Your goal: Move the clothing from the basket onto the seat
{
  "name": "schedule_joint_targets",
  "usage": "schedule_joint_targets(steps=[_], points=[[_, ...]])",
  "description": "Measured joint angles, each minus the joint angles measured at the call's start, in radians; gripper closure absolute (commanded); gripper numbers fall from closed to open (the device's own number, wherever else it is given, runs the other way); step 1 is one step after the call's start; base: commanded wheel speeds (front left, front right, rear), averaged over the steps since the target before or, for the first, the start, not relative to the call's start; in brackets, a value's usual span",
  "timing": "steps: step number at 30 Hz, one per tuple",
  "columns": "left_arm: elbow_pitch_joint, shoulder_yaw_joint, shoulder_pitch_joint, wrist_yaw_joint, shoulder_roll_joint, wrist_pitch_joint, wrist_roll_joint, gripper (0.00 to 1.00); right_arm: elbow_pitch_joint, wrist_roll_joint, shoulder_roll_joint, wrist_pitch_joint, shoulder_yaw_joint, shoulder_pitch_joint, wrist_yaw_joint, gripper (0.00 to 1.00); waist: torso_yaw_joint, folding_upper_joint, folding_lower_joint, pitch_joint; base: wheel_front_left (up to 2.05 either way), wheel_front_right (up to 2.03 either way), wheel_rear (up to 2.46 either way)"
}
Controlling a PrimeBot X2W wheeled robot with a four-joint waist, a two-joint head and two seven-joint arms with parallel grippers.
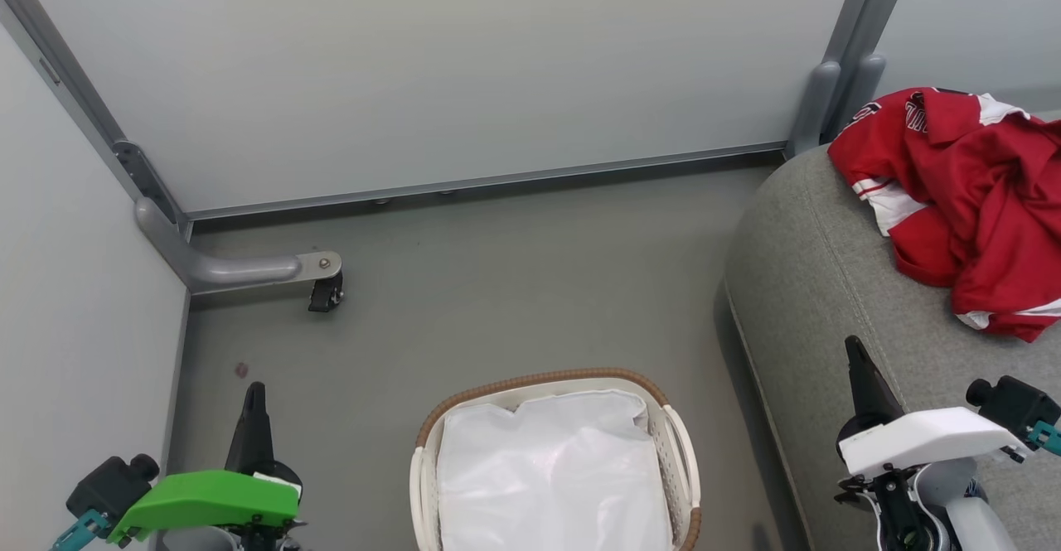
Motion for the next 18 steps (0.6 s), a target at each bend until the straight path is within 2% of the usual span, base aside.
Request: schedule_joint_targets(steps=[18], points=[[-0.023, 0.027, -0.013, 0.0, 0.002, 0.053, -0.182, 1.0, -0.02, 0.215, -0.002, 0.055, -0.017, 0.002, 0.0, 1.0, -0.008, 0.0, 0.0, -0.005, 0.0, 0.0, 0.0]])
